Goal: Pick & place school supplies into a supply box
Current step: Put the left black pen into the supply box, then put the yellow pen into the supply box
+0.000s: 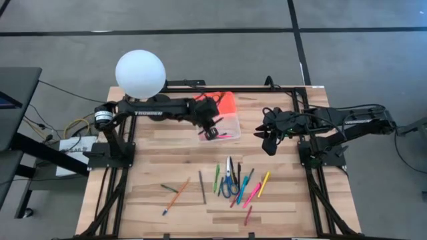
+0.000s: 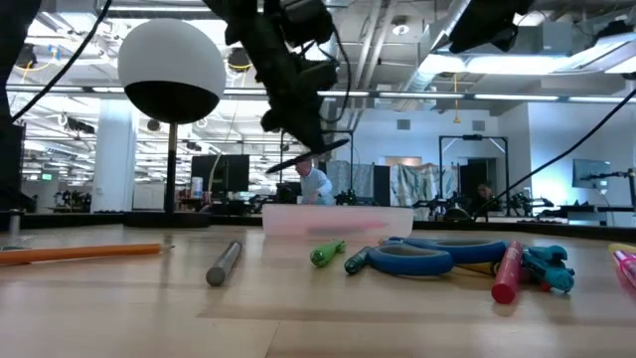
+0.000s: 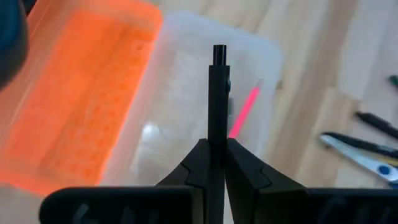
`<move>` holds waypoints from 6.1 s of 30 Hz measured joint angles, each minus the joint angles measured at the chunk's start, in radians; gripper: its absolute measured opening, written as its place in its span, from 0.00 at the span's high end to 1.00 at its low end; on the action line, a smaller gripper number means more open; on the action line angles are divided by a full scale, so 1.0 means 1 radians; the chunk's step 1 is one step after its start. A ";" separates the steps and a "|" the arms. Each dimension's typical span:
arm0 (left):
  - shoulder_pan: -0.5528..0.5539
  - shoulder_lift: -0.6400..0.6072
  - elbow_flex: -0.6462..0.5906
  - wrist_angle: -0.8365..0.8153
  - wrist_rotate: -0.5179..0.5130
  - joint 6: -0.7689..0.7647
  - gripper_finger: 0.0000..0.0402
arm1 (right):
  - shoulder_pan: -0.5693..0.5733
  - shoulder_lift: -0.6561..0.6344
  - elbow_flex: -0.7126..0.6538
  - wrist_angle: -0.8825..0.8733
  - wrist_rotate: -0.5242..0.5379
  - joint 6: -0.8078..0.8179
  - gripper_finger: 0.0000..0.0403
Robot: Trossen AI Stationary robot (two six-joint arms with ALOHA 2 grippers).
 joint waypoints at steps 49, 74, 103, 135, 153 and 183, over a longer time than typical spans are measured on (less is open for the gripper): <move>-0.096 -0.051 0.000 0.080 0.014 -0.003 0.68 | 0.227 0.012 0.000 -0.196 -0.049 -0.174 0.75; -0.484 -0.155 0.000 -0.393 -0.527 -0.369 0.68 | 0.399 0.388 -0.120 -0.008 -0.228 -0.345 0.75; -0.502 -0.155 0.000 -0.475 -0.552 -0.495 0.68 | 0.456 0.360 -0.457 0.380 -0.215 -0.391 0.75; -0.481 -0.154 -0.001 -0.492 -0.584 -0.473 0.68 | 0.461 0.172 -0.459 0.251 -0.221 0.227 0.75; -0.357 -0.154 -0.001 -0.490 -0.606 -0.251 0.68 | 0.887 0.254 -0.458 0.184 -0.127 0.897 0.76; -0.347 -0.154 -0.001 -0.501 -0.598 -0.238 0.68 | 0.710 0.453 -0.394 0.422 -0.195 0.634 0.82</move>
